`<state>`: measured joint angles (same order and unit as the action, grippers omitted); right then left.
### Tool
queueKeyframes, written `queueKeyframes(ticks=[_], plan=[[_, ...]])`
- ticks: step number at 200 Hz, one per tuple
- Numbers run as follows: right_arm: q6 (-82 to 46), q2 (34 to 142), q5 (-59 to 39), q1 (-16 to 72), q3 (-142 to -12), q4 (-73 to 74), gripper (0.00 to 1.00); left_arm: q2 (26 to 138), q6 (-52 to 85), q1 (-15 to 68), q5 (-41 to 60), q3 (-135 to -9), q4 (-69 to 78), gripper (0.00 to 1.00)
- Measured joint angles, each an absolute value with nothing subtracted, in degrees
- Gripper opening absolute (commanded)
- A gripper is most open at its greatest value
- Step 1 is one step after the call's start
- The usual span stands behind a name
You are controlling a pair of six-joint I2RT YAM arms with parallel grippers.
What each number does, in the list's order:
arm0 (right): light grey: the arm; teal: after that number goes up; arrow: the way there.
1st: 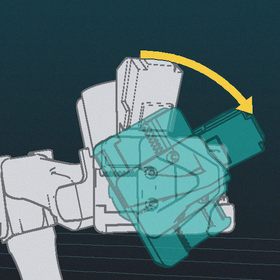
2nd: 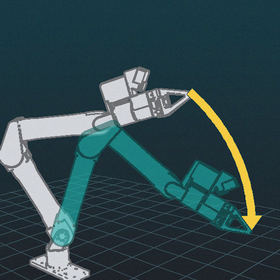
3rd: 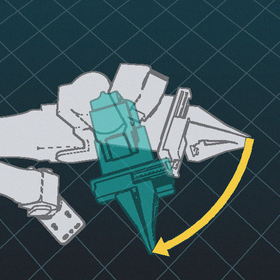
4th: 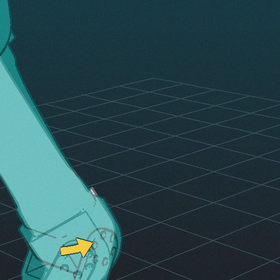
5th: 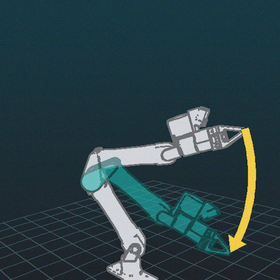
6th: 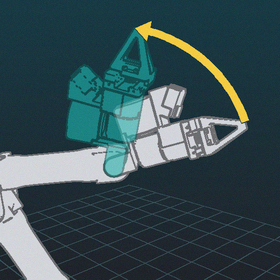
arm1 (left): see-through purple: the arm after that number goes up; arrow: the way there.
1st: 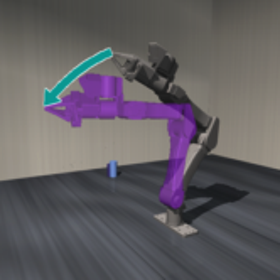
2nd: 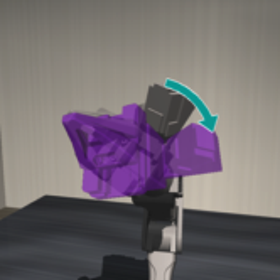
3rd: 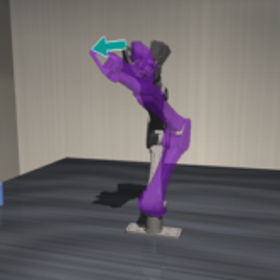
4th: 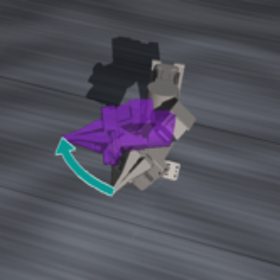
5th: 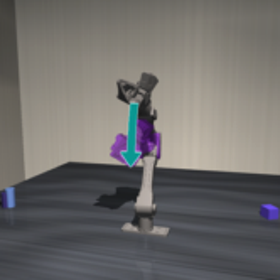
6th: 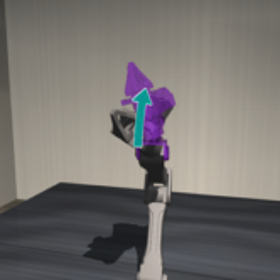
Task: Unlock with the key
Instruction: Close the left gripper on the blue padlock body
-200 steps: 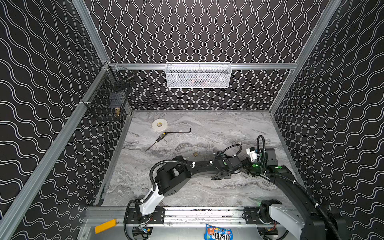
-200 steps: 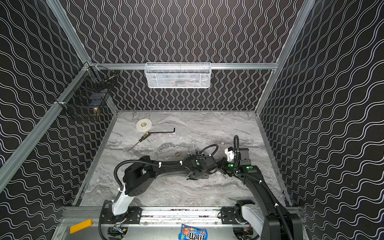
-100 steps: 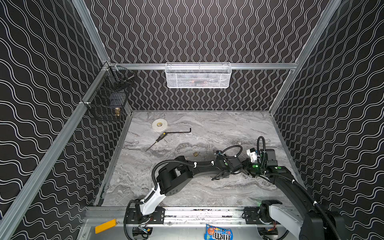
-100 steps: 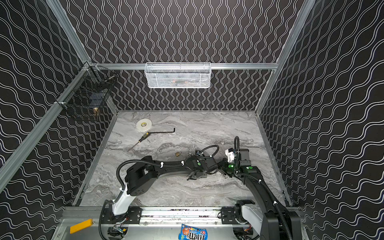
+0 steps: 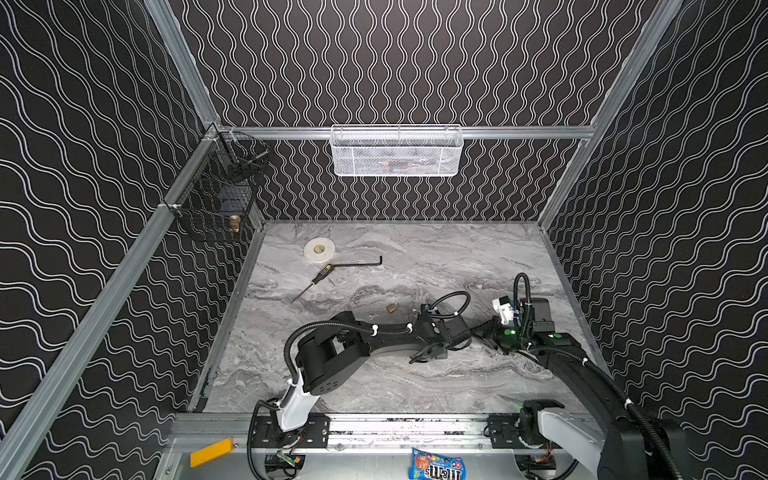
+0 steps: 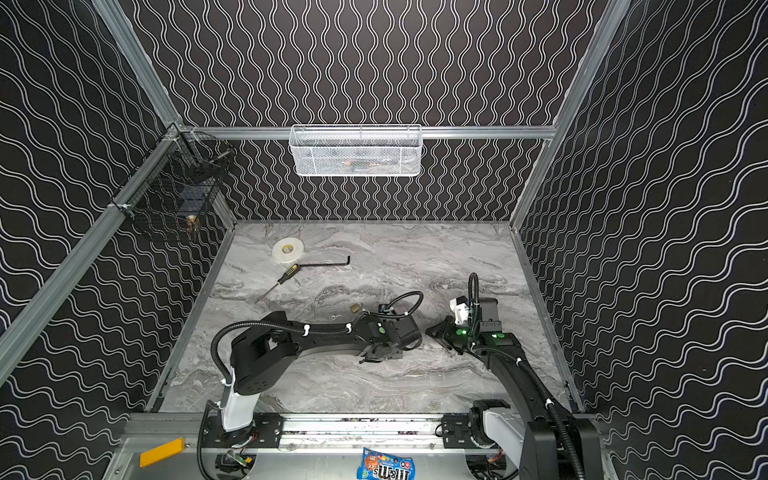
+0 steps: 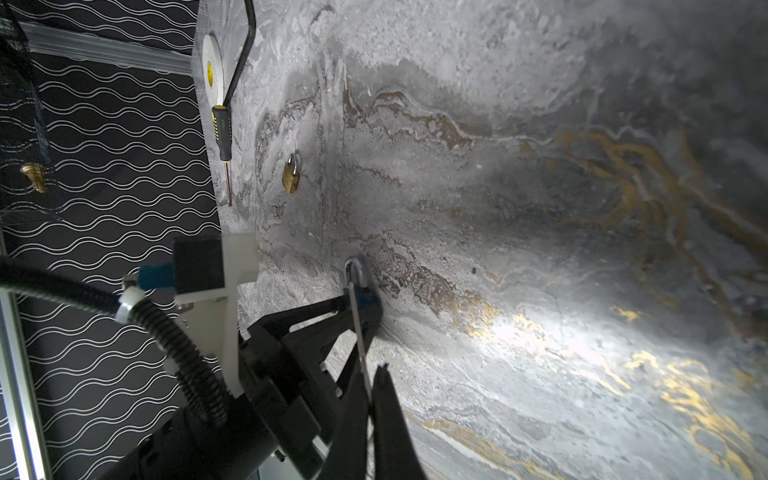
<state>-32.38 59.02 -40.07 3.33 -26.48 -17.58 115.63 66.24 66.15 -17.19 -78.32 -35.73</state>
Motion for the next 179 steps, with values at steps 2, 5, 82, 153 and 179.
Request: queueKeyframes(ticks=[2,5,82,153,179], plan=[[-32.40,59.09,-40.12,3.33,-26.37,-17.54,0.00,115.33,66.35,66.11,-17.10,-77.89,-35.75,0.42],[-32.53,59.16,-40.16,3.33,-26.26,-17.47,0.00,114.87,66.57,66.04,-16.93,-77.30,-35.92,0.42],[-33.39,58.89,-41.06,3.81,-25.76,-16.49,0.00,110.85,69.01,64.64,-13.52,-72.01,-35.64,0.48],[-31.83,59.11,-41.47,3.95,-25.98,-16.84,0.00,111.31,69.21,63.37,-10.90,-72.90,-35.75,0.51],[-31.64,59.31,-41.47,4.01,-26.06,-17.10,0.00,111.46,69.19,63.05,-10.46,-73.03,-35.86,0.50]])
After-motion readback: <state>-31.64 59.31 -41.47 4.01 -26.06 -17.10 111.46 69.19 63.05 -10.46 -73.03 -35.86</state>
